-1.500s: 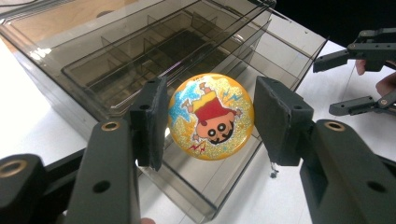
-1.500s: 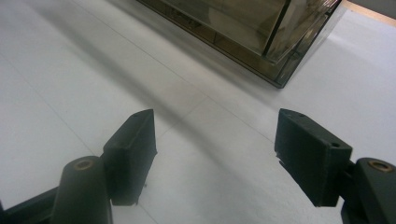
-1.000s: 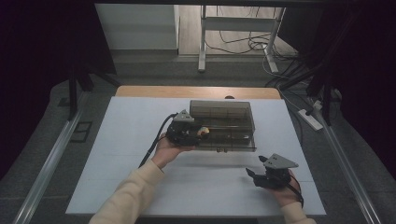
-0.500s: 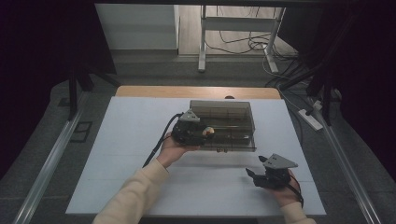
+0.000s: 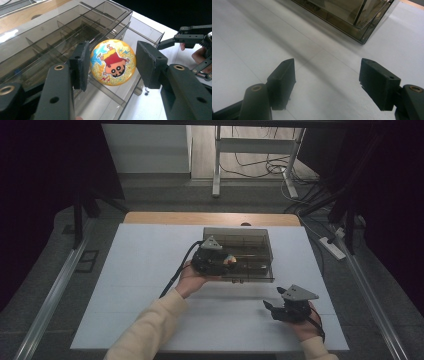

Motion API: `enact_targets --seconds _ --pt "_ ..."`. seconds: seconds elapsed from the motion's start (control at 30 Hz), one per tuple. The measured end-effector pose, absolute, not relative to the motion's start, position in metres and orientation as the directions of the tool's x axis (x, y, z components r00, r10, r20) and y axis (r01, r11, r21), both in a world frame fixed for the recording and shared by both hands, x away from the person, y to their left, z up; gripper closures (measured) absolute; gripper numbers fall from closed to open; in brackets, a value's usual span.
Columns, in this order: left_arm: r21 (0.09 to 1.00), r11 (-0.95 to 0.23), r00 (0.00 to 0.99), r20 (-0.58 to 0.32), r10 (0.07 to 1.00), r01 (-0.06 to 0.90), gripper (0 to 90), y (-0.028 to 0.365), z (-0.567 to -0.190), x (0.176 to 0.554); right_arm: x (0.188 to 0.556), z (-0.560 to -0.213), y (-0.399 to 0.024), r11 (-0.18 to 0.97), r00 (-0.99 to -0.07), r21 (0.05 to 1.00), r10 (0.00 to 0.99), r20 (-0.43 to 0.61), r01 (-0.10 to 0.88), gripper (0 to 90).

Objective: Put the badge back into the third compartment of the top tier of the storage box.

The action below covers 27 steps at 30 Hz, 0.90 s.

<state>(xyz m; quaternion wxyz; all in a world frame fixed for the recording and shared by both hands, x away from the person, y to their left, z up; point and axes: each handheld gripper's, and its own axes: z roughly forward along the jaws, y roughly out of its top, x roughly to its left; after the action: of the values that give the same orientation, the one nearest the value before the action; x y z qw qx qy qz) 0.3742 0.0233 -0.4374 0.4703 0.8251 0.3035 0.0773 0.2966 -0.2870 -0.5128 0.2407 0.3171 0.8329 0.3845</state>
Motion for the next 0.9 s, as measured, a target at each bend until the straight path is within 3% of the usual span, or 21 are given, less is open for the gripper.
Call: enact_targets --seconds 0.9 --pt "0.826 -0.392 0.821 -0.141 0.554 0.406 46.9 -0.005 -0.425 0.378 0.296 -0.512 -0.288 0.502 -0.682 0.795 0.714 -0.158 0.342 29.3"
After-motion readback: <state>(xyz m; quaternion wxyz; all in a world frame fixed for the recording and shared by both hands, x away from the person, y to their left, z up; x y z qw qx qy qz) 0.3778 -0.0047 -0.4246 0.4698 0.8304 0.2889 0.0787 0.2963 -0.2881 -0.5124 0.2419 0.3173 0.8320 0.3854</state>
